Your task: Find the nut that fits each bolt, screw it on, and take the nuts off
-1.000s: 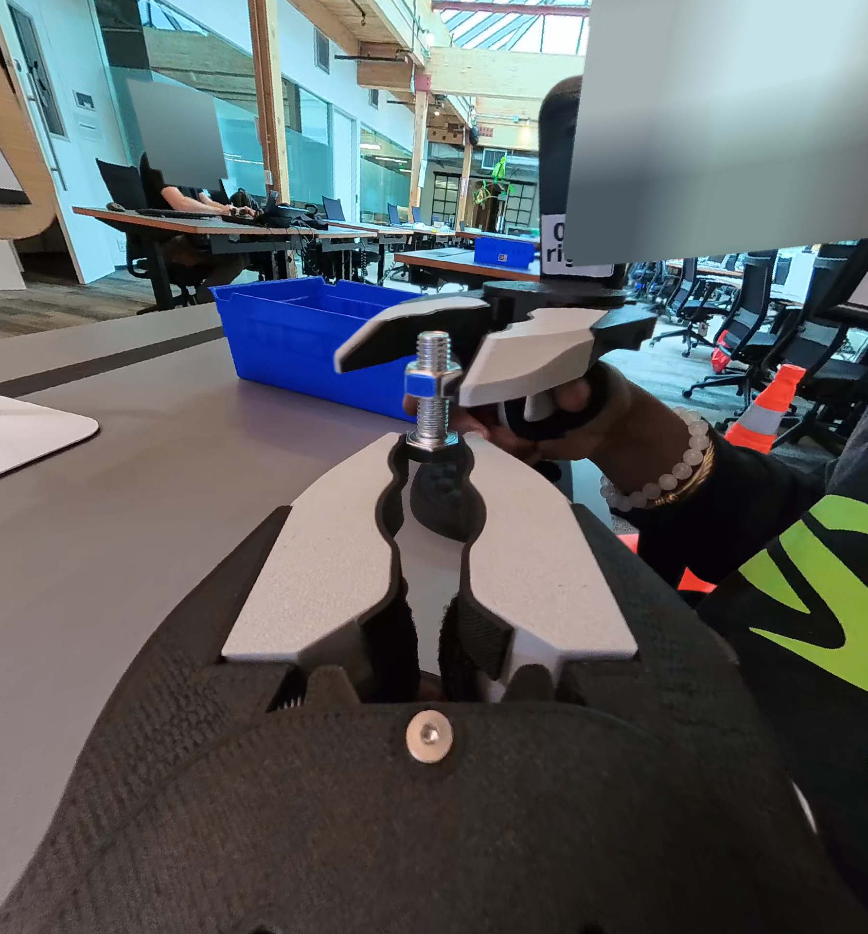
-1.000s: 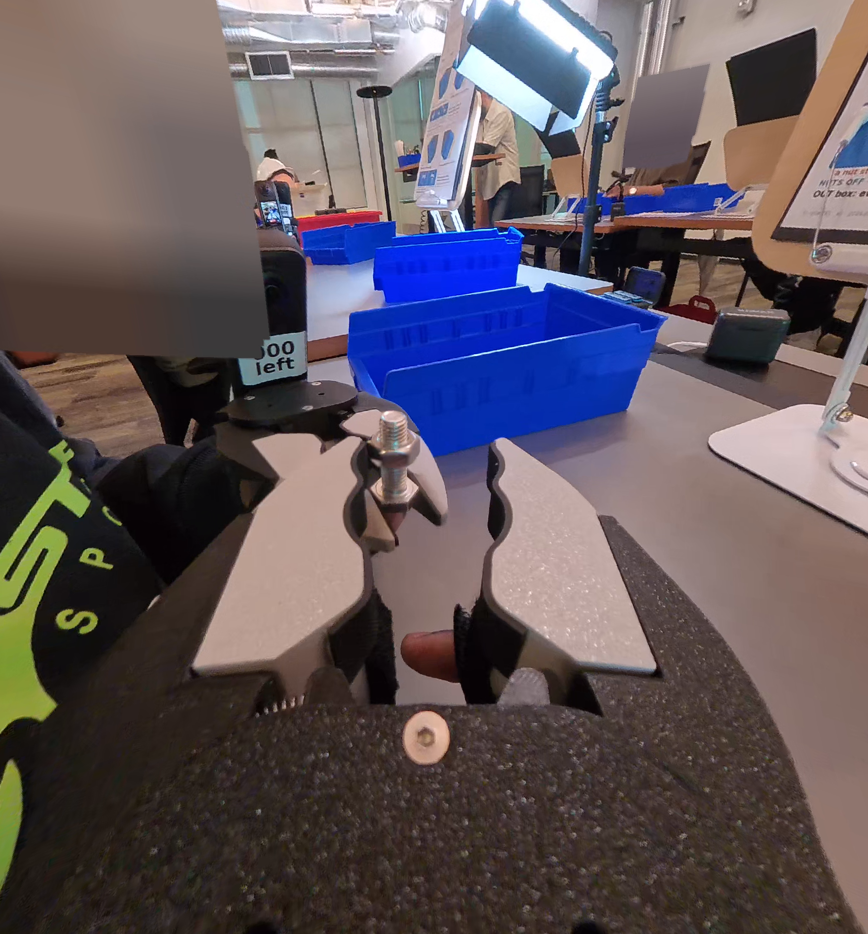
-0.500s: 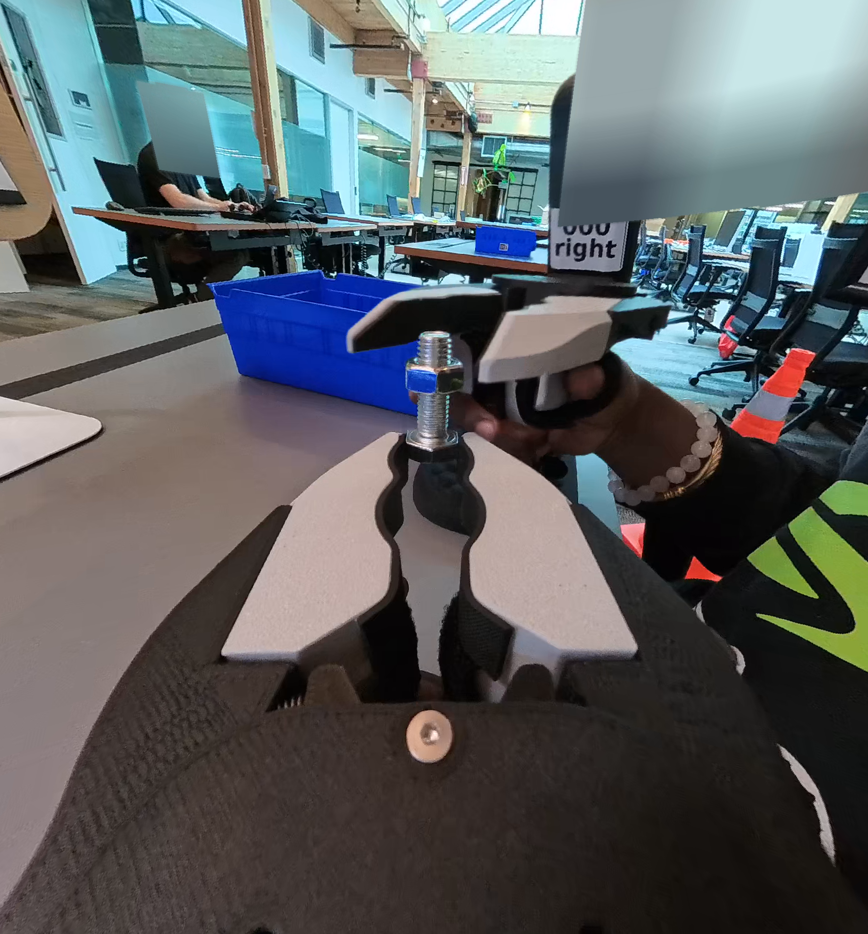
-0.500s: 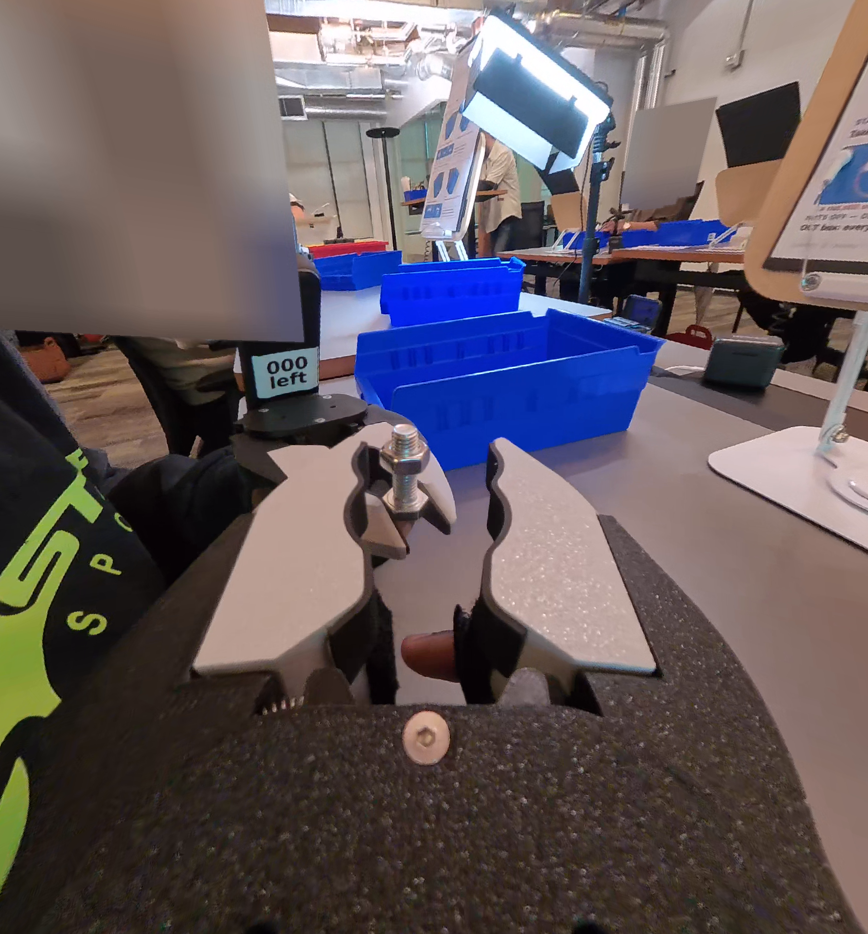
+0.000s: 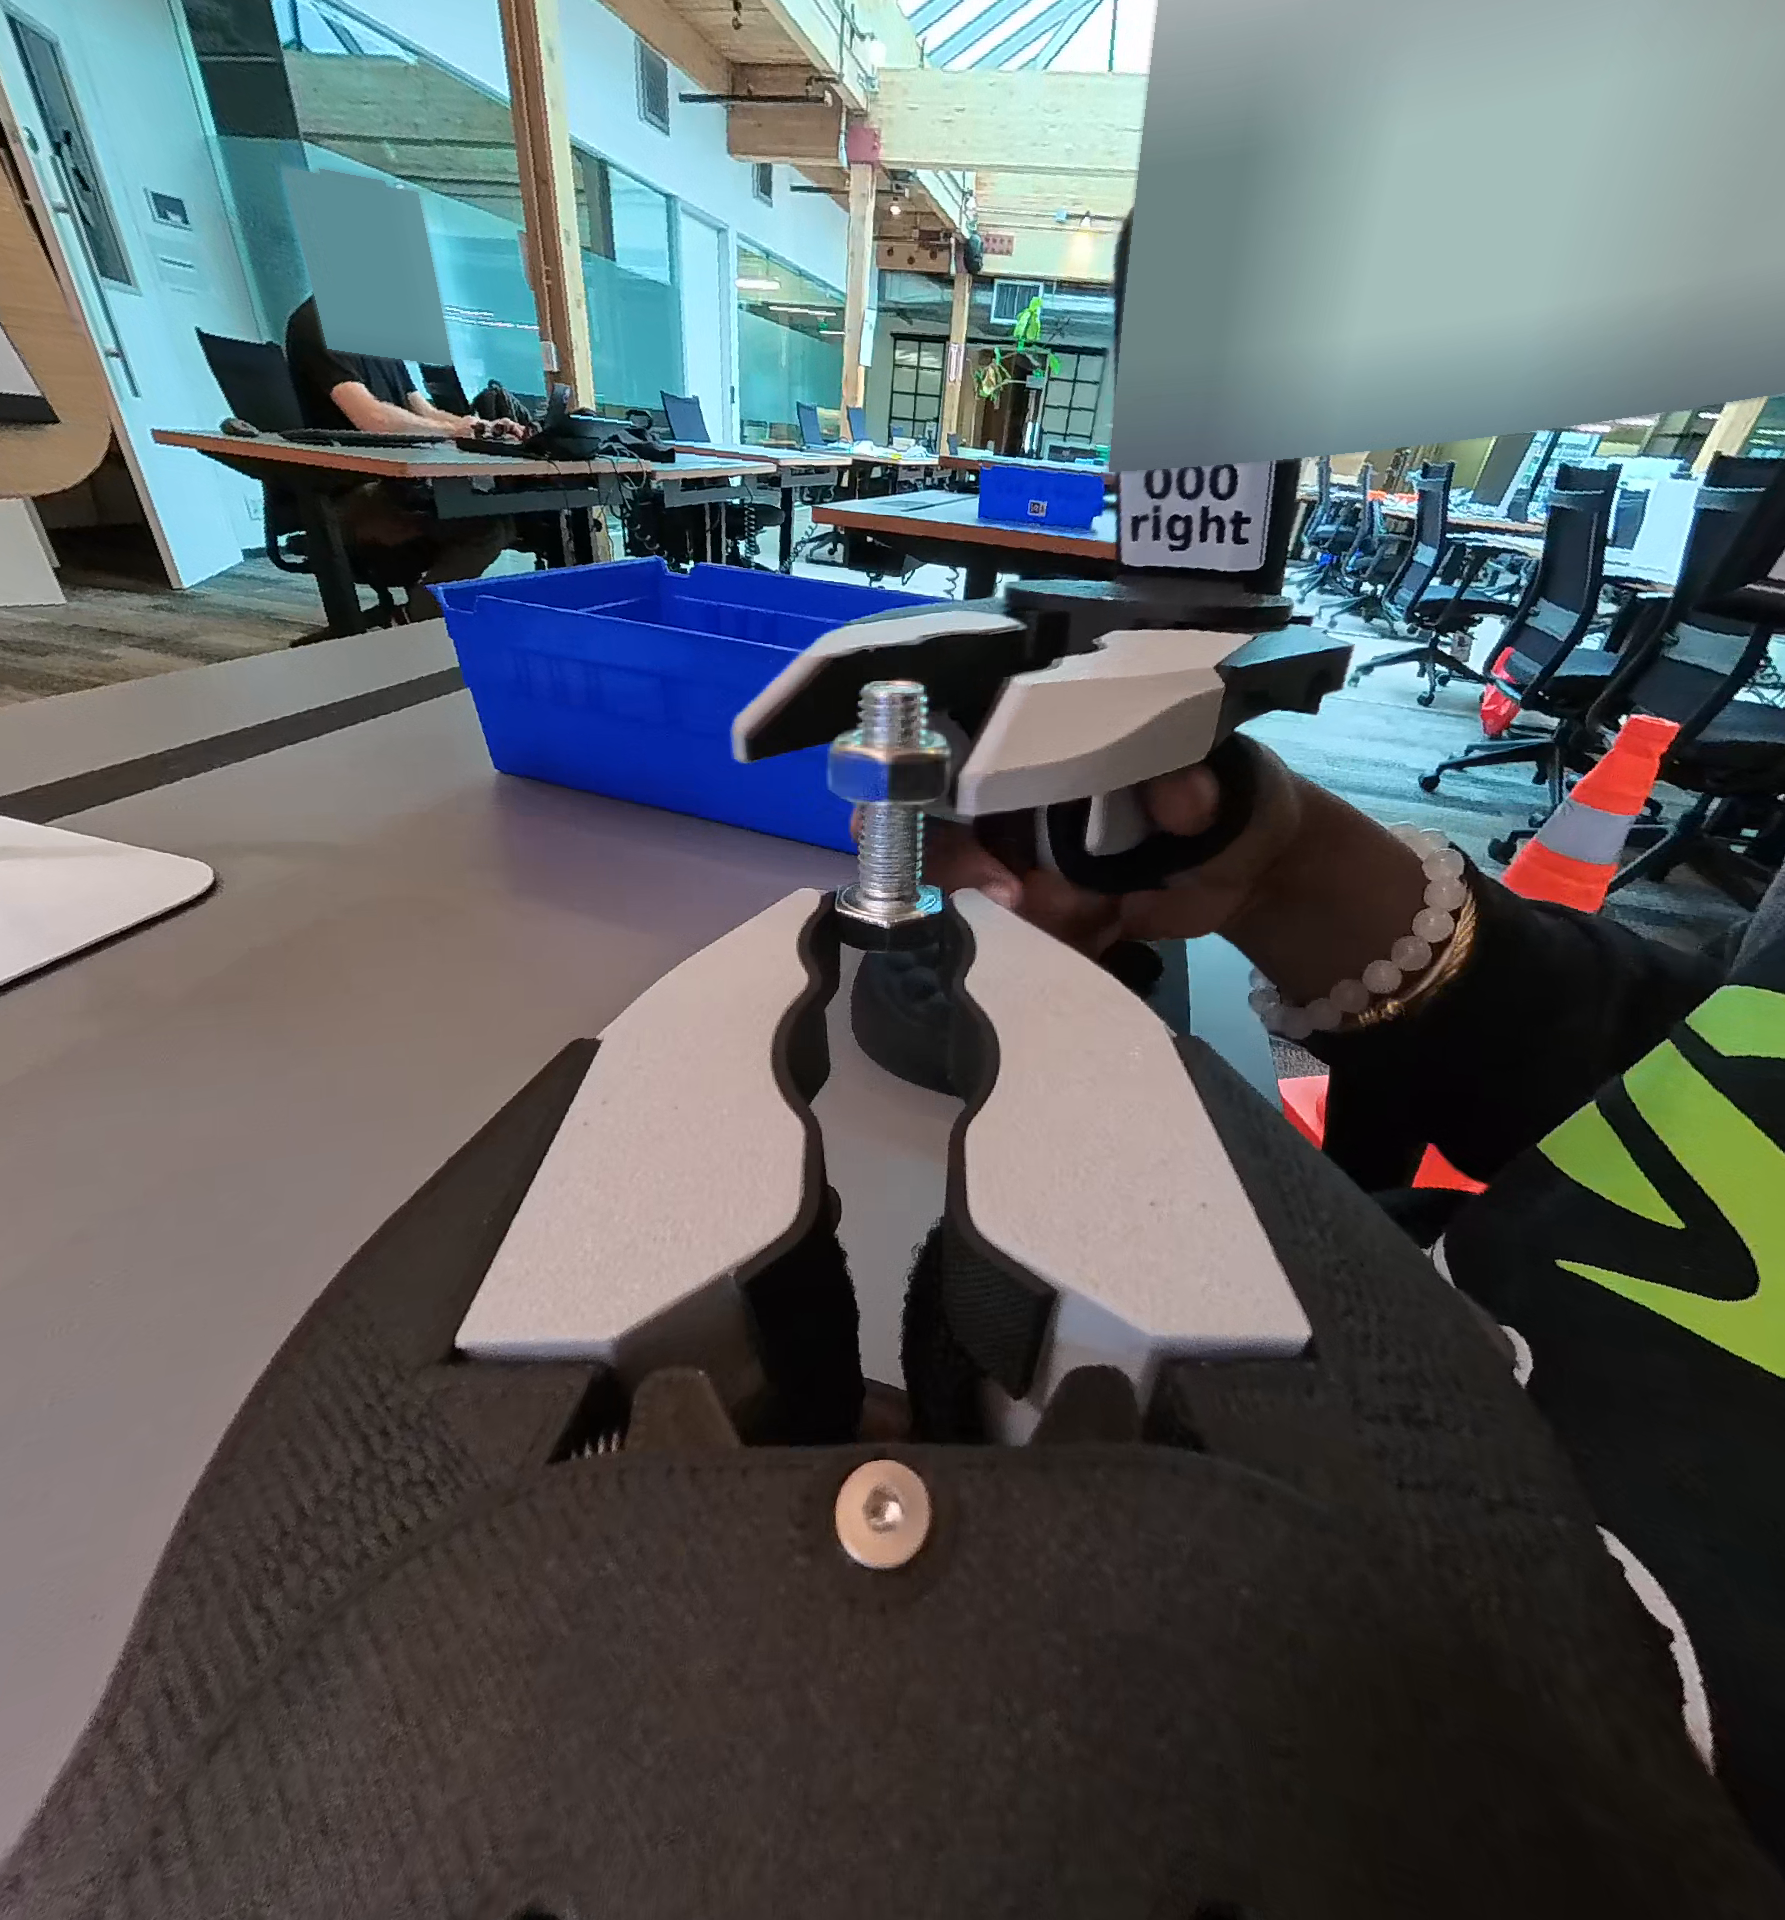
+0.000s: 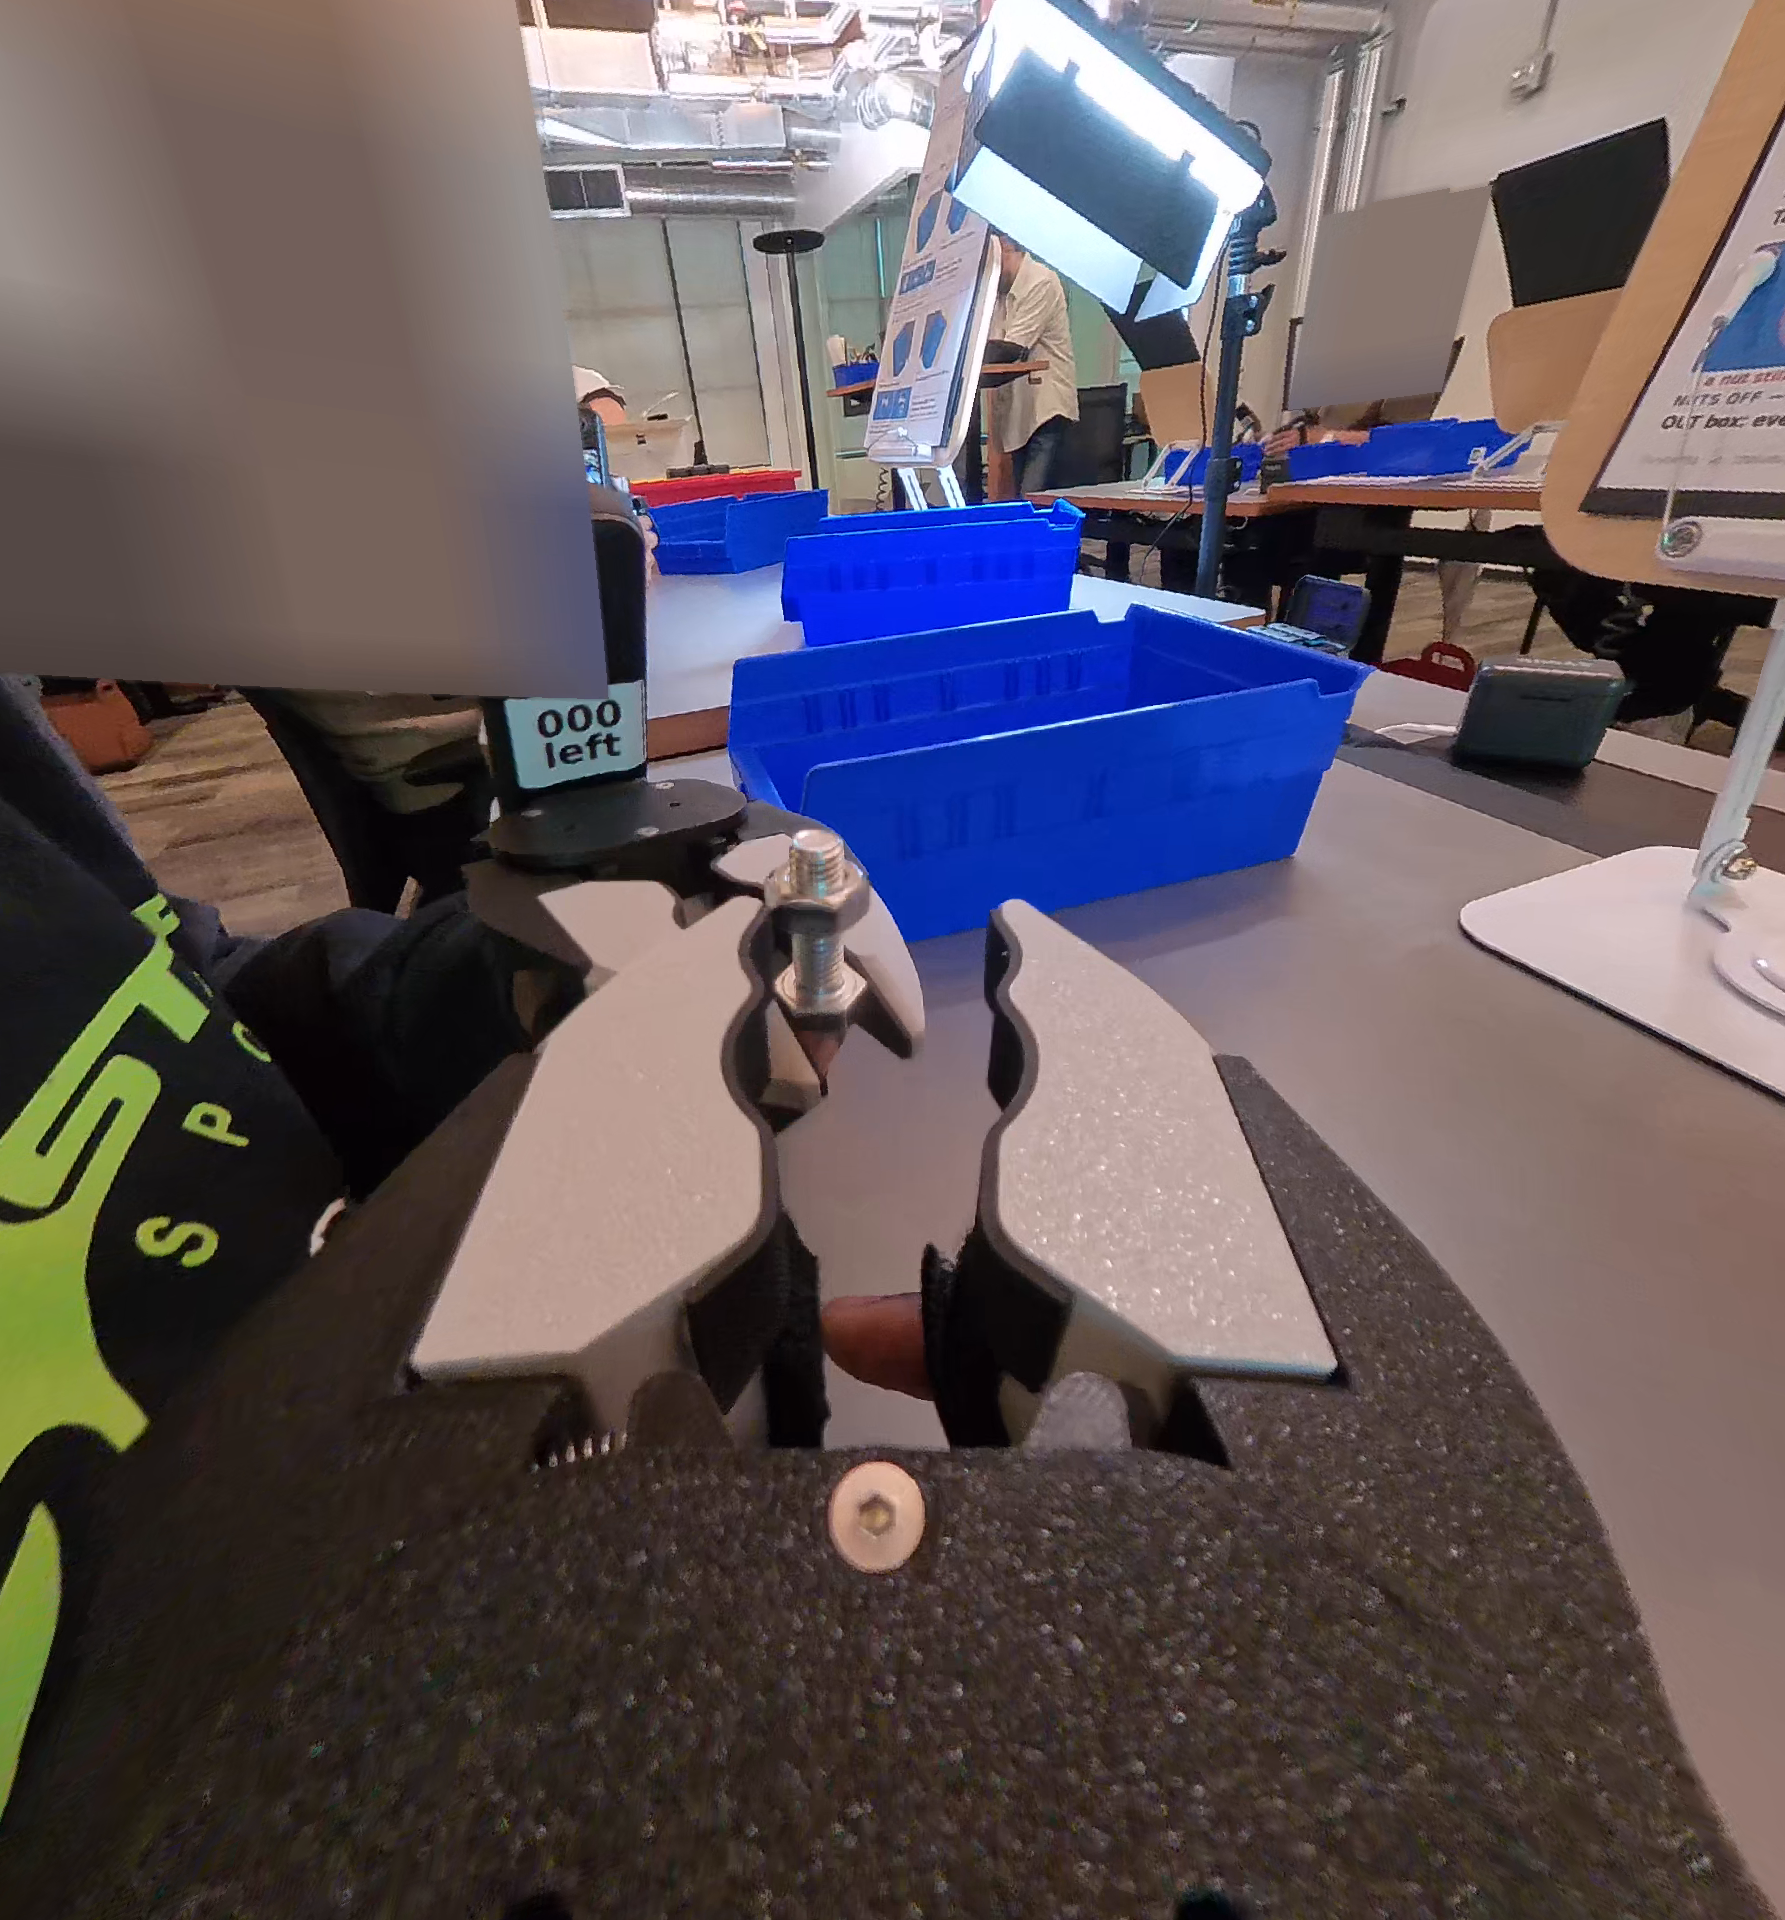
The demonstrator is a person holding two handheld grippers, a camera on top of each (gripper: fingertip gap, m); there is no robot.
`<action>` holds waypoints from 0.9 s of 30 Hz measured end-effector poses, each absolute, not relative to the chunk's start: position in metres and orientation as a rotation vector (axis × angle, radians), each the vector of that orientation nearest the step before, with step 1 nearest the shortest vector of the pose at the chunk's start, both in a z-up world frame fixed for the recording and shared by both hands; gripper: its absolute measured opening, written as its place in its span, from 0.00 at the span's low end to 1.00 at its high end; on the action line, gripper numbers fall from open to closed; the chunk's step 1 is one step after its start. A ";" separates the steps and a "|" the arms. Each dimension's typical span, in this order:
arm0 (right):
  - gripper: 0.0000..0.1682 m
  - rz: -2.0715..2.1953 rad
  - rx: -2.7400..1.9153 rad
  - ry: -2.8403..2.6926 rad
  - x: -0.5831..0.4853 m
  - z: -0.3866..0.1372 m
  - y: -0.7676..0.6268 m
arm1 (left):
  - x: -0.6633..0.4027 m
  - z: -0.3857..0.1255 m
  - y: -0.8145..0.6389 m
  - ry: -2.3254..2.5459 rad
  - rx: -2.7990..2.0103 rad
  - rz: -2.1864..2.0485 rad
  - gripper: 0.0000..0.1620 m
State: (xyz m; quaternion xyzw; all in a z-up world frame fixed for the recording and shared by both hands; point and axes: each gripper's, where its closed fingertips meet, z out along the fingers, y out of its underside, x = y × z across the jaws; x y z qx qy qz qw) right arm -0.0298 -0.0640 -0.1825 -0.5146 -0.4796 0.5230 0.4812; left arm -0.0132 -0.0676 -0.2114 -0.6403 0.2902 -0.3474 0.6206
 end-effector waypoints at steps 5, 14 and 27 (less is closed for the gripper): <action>0.08 1.235 -1.286 -1.094 -0.014 -0.183 -0.049 | -0.013 -0.212 -0.068 0.670 -1.471 -0.799 0.11; 0.26 1.329 -1.224 -1.160 -0.037 -0.179 -0.071 | -0.012 -0.215 -0.068 0.683 -1.482 -0.788 0.11; 0.16 1.269 -1.254 -1.111 -0.021 -0.181 -0.055 | -0.013 -0.213 -0.069 0.677 -1.475 -0.801 0.11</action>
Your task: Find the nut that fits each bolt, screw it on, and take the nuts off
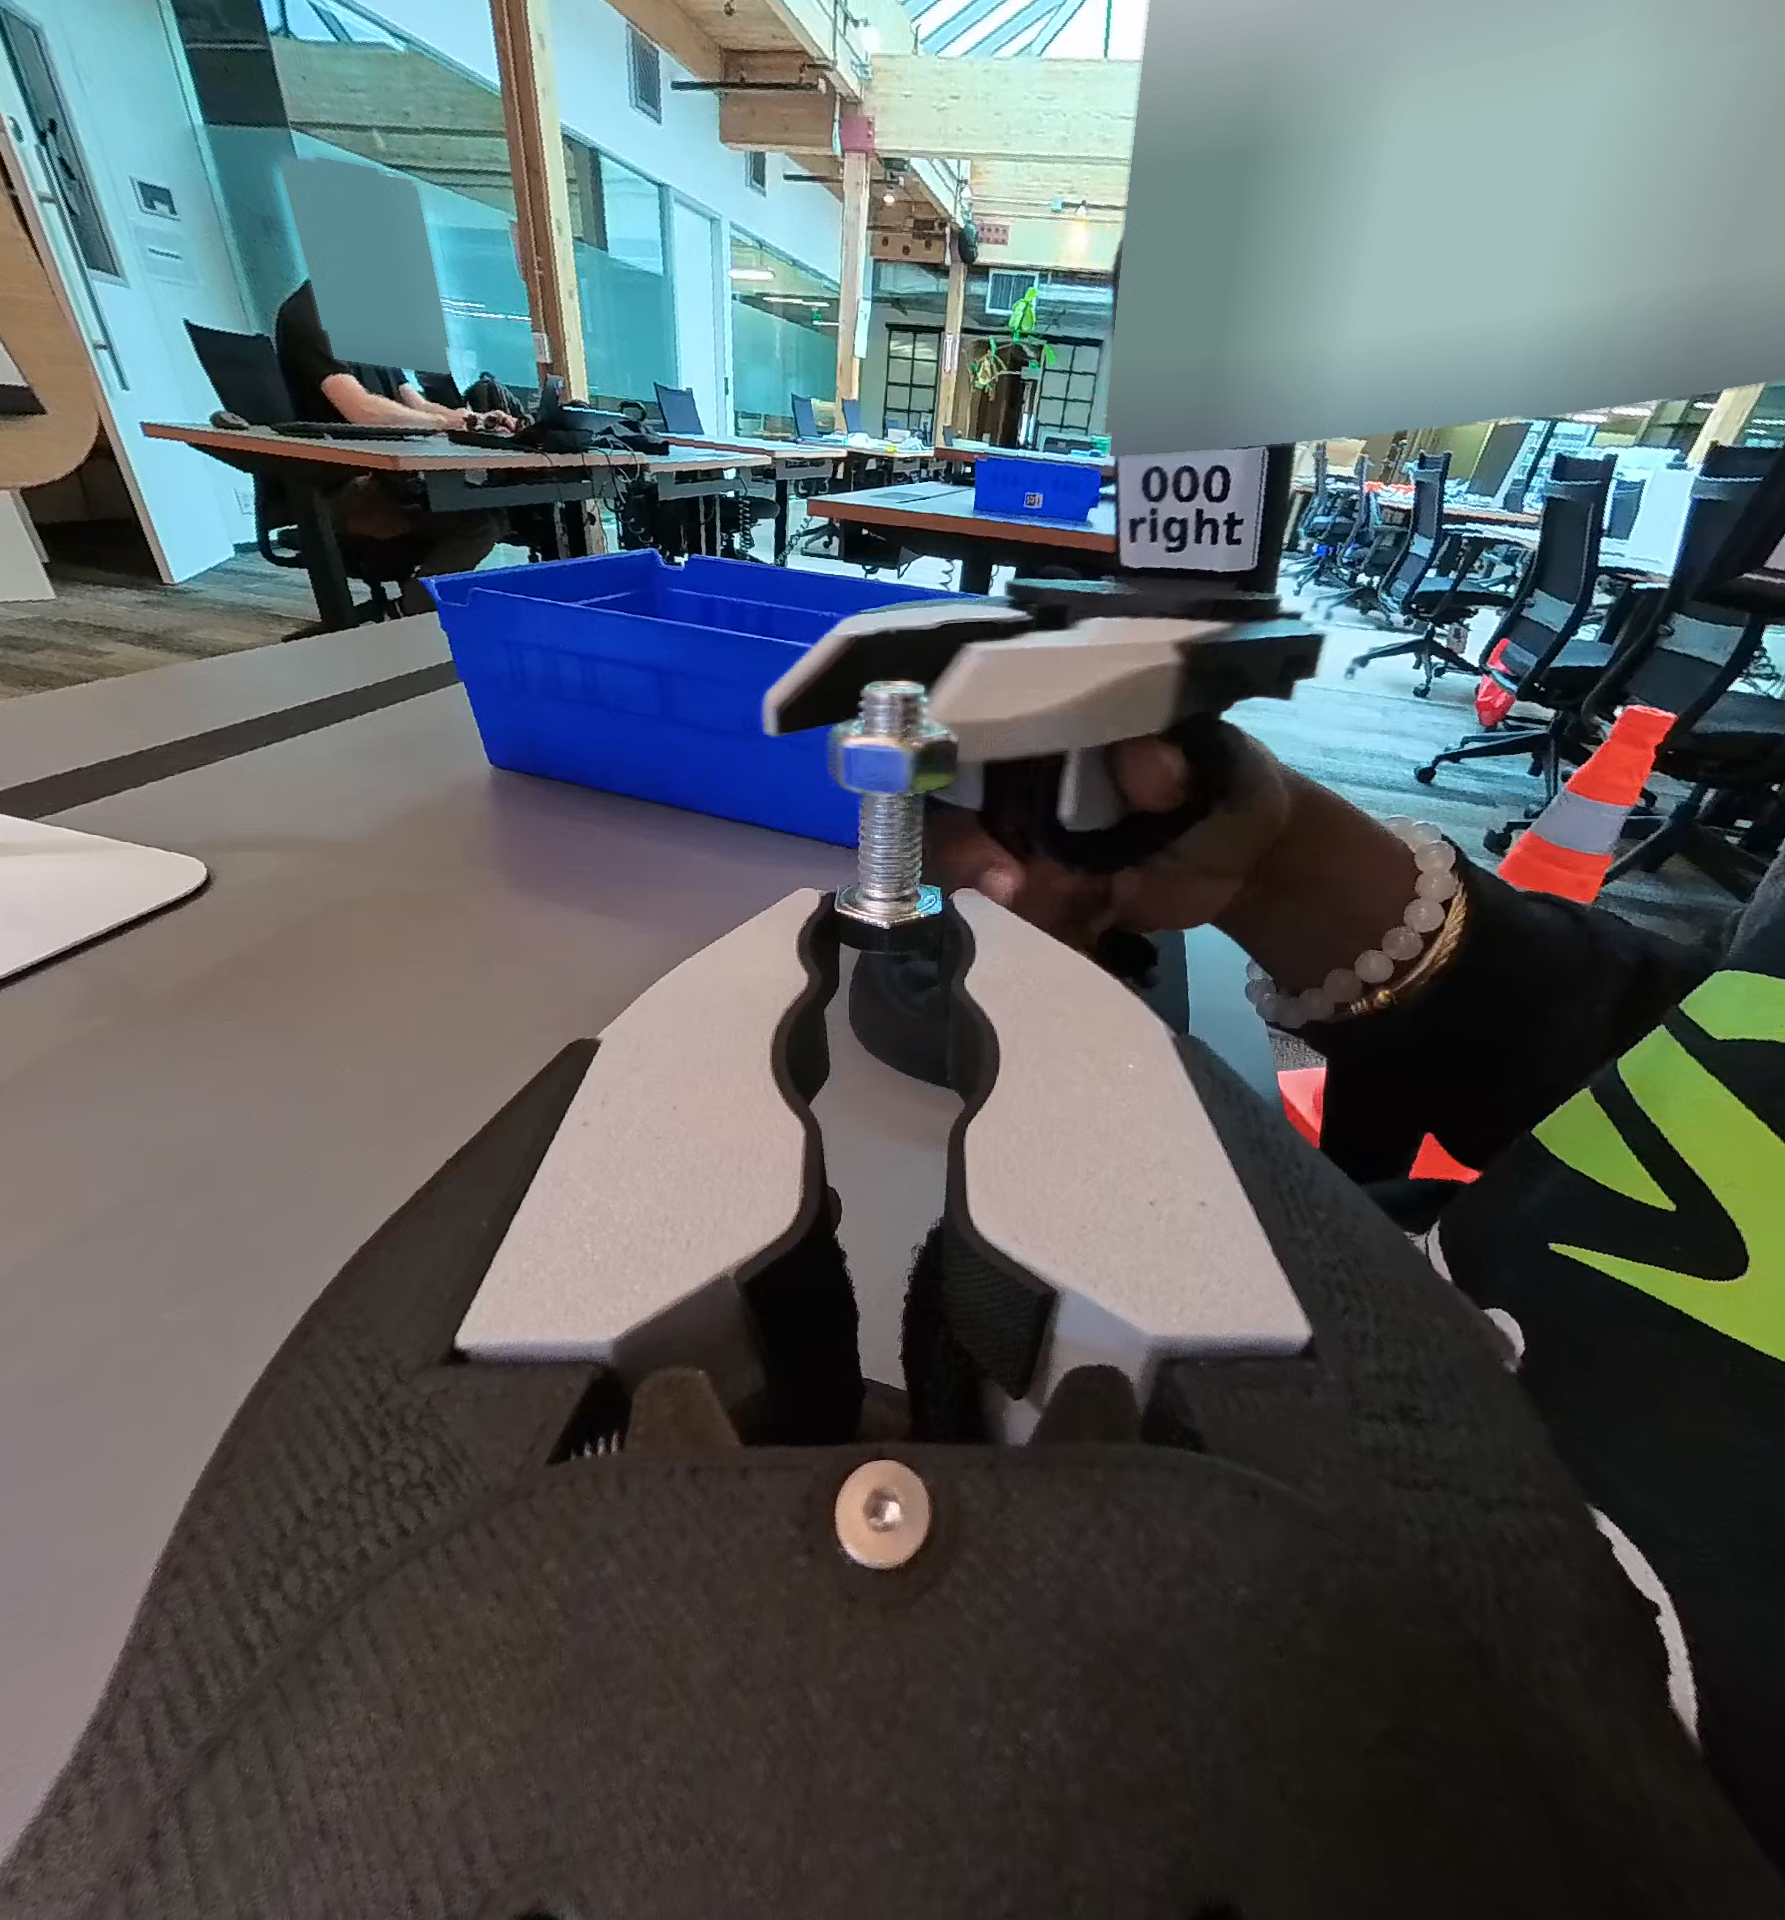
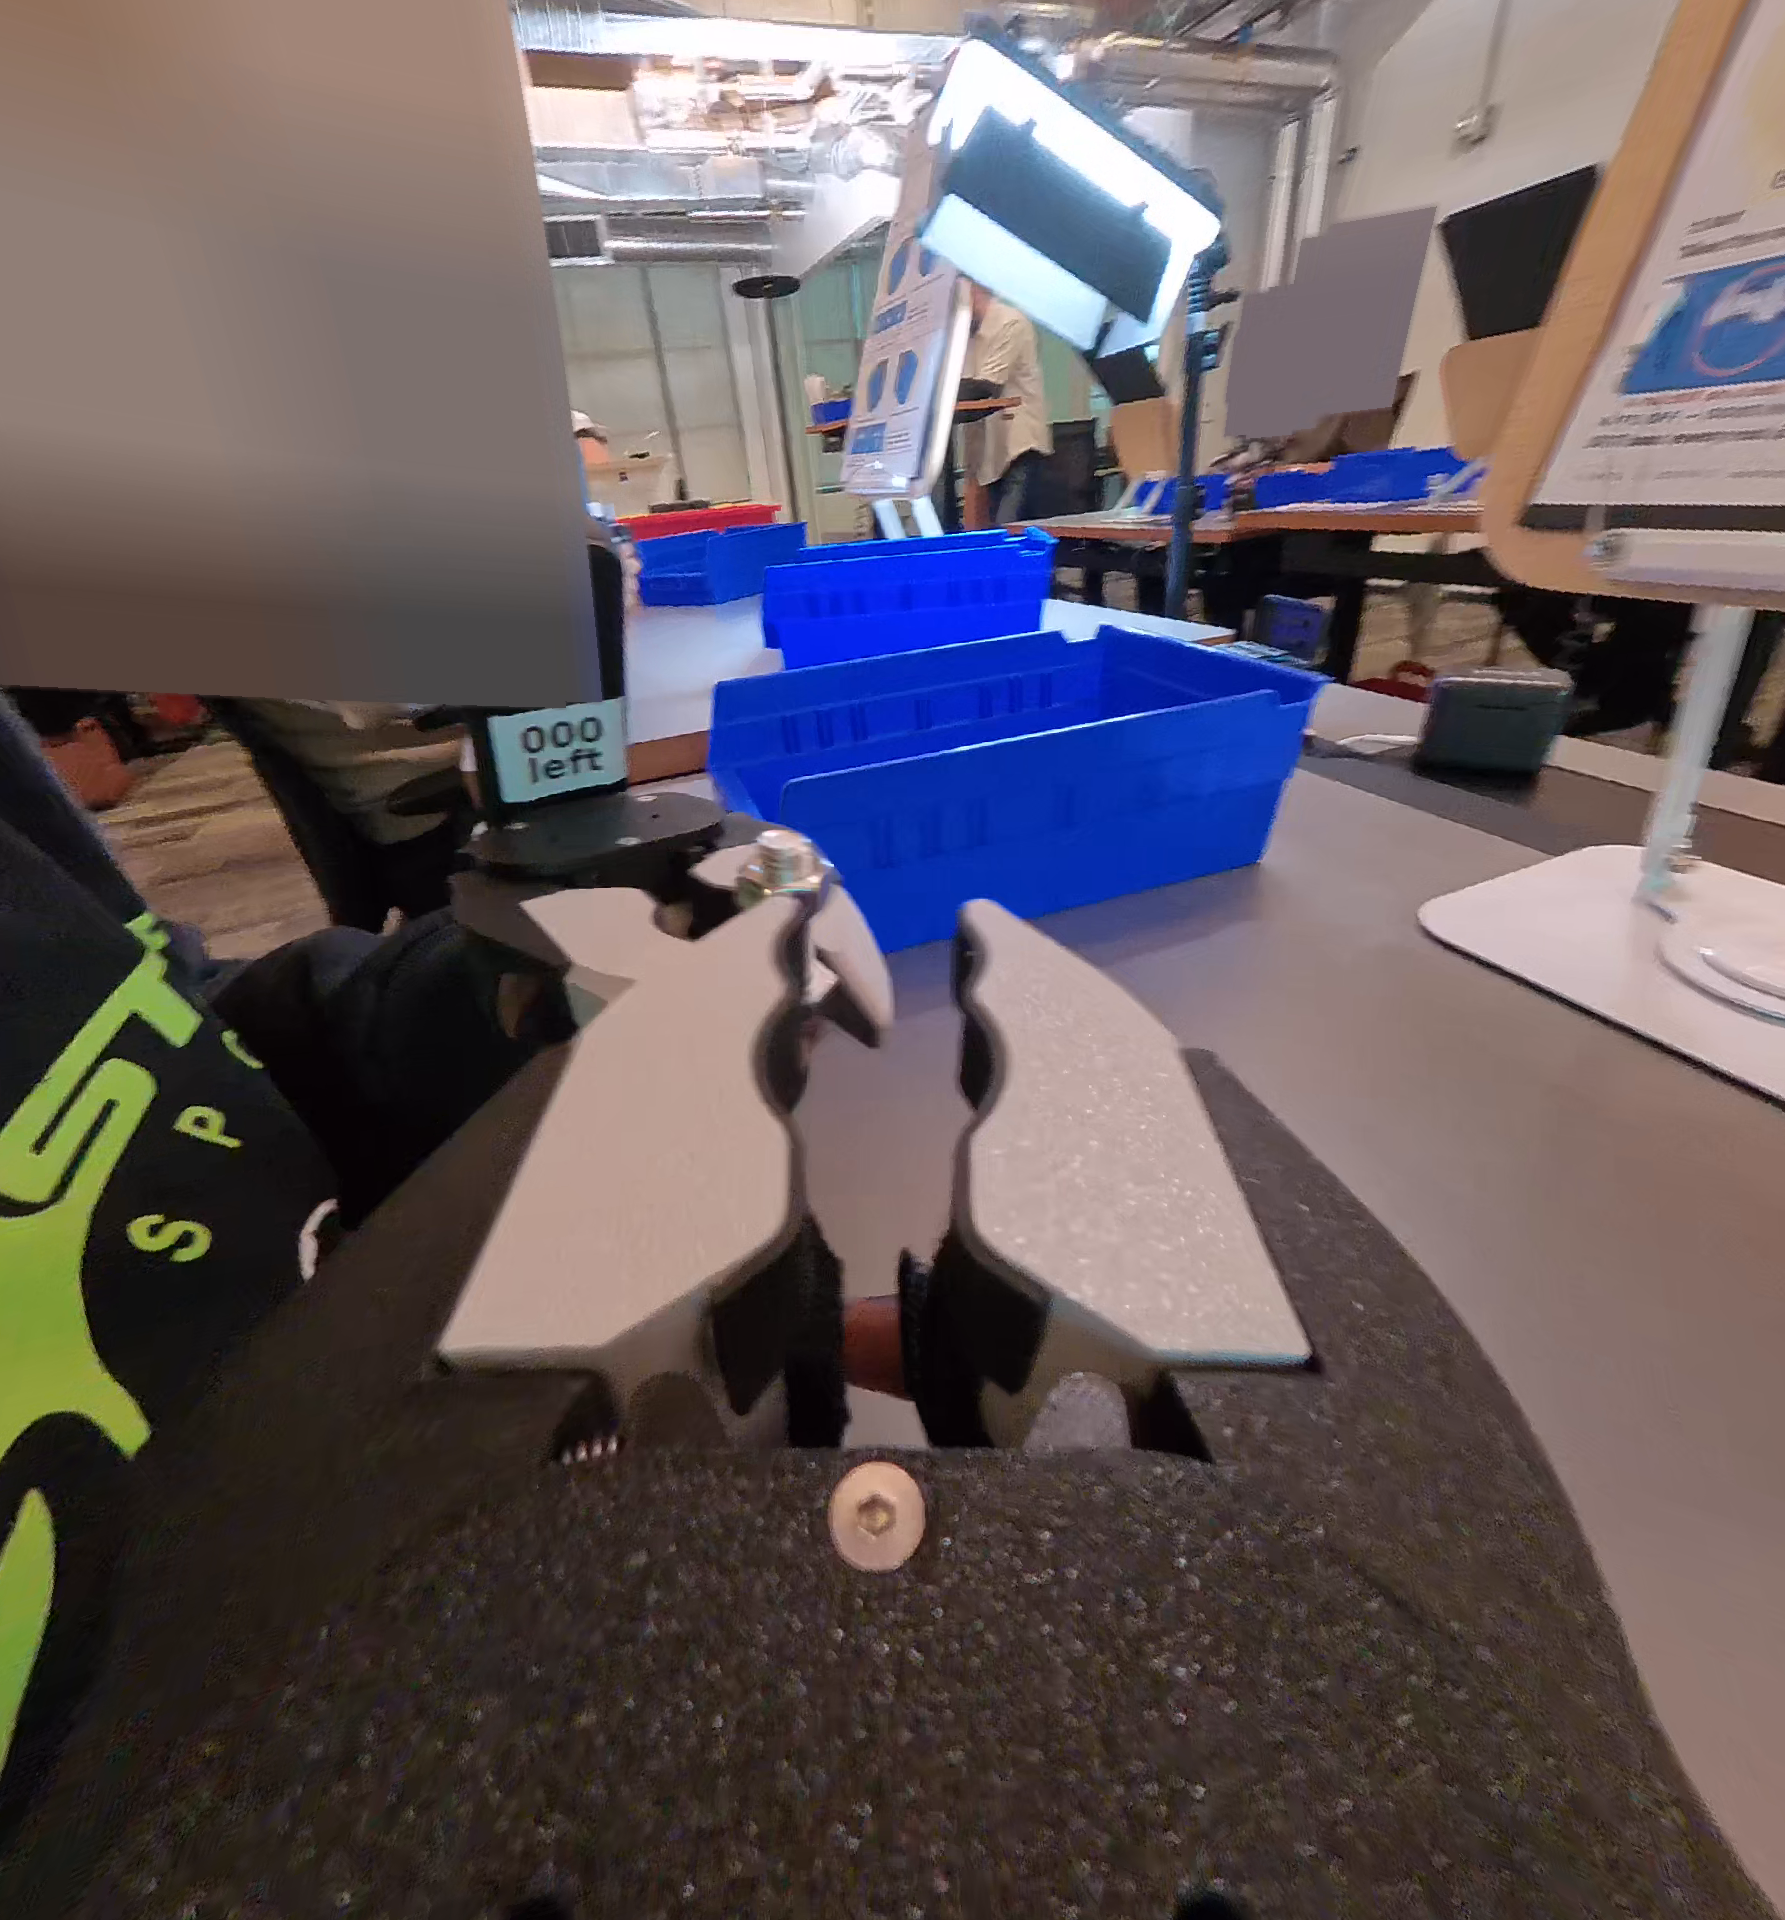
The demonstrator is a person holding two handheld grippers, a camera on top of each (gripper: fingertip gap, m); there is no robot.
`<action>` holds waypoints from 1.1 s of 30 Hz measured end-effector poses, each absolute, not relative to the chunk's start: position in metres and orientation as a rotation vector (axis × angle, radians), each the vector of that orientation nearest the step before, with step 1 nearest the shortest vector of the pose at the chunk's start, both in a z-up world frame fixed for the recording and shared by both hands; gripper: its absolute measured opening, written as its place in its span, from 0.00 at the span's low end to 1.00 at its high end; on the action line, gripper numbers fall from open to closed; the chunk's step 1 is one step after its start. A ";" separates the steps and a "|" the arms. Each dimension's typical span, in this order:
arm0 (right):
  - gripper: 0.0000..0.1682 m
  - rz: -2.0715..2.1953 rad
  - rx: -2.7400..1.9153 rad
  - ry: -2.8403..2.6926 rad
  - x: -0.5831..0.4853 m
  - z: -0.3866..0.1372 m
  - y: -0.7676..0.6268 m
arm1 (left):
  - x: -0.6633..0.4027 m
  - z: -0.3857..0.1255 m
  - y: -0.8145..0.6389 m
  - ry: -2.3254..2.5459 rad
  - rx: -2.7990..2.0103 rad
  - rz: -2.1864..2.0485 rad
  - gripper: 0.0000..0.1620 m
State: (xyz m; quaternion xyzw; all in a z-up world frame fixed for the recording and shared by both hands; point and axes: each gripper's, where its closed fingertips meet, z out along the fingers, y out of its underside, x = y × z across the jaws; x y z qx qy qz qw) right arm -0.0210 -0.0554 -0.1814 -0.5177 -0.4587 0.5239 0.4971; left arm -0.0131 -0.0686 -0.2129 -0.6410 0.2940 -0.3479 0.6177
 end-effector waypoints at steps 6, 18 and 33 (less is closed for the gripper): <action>0.11 1.284 -1.245 -1.075 -0.013 -0.179 -0.053 | -0.013 -0.213 -0.068 0.677 -1.477 -0.797 0.11; 0.27 1.336 -1.236 -1.127 -0.045 -0.180 -0.068 | -0.012 -0.214 -0.069 0.688 -1.478 -0.793 0.11; 0.12 1.286 -1.229 -1.061 -0.013 -0.175 -0.053 | -0.013 -0.213 -0.069 0.680 -1.474 -0.796 0.11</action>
